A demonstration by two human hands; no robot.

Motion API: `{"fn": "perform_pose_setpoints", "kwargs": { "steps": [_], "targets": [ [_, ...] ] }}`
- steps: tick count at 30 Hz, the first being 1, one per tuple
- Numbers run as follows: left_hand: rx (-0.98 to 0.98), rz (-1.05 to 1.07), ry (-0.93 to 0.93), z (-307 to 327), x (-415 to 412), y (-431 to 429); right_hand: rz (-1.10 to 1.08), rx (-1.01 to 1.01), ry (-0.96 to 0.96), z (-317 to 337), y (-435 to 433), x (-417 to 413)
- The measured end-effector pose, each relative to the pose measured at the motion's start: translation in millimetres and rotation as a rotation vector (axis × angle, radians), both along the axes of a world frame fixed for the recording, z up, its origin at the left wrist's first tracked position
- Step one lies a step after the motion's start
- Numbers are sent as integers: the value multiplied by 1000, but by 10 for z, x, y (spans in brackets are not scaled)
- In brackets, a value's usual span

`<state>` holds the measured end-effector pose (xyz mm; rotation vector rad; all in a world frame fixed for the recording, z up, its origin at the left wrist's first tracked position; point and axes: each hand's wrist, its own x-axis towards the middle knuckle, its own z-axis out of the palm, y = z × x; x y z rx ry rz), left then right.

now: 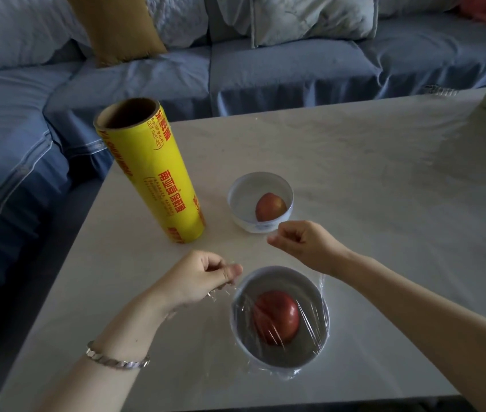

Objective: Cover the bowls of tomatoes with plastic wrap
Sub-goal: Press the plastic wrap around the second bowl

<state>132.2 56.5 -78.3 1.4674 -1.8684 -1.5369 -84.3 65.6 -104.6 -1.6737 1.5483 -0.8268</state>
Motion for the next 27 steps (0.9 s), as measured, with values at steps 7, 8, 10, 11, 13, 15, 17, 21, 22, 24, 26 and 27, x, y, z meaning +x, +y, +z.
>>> {"fn": "perform_pose_setpoints", "kwargs": {
  "steps": [7, 8, 10, 11, 13, 15, 17, 21, 22, 24, 26, 27],
  "targets": [
    [-1, 501, 236, -231, -129, 291, 32, 17, -7, 14, -5, 12],
    [-98, 504, 201, -271, -128, 313, 37, 20, -4, 23, -1, 10],
    [-273, 474, 147, -334, -111, 330, 34, 17, -9, 33, 8, -2],
    [-319, 449, 135, -346, -100, 333, 29, 13, -6, 38, 15, -11],
    [-319, 376, 124, -341, -79, 322, 20, 13, 14, 41, 20, -35],
    [-268, 291, 88, -296, -56, 310, 27, 33, 47, 35, 16, -55],
    [-174, 252, 78, -229, -45, 299, 41, 60, 71, 27, 8, -69],
    [-192, 233, 56, -209, -33, 297, 66, 76, 97, 47, -9, -58],
    [-253, 235, 47, -228, -34, 313, 64, 73, 101, 46, -11, -53],
    [-360, 246, 23, -268, -24, 362, 38, 71, 108, 35, -4, -55],
    [-419, 251, -9, -308, 13, 396, 0, 64, 104, 10, 3, -92],
    [-431, 248, -18, -329, 38, 397, -21, 58, 105, -6, 1, -125]
  ]
}}
